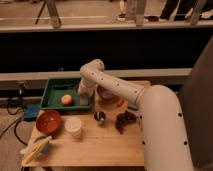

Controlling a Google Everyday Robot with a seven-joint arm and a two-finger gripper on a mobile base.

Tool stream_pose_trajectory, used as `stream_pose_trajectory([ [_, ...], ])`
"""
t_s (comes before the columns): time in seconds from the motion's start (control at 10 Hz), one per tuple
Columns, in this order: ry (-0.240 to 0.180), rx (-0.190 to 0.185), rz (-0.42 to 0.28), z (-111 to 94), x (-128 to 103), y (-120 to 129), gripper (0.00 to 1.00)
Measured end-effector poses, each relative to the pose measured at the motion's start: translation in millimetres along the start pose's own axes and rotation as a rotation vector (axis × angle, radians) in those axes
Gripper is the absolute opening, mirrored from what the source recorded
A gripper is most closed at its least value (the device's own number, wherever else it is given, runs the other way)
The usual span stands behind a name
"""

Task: Wipe tray with eraser

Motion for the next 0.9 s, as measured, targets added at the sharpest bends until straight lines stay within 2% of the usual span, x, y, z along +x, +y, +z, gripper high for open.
stream_pose_trajectory([
  [0.4,-0.010,0.052,-0.032,3.1,-8.8,-19.5,0.02],
  [0.7,-0.003,0.089,-0.087,4.8,1.3,-44.9,0.02],
  [0.9,0.012,0.099,-0.106,2.5,13.5,-51.9,0.02],
])
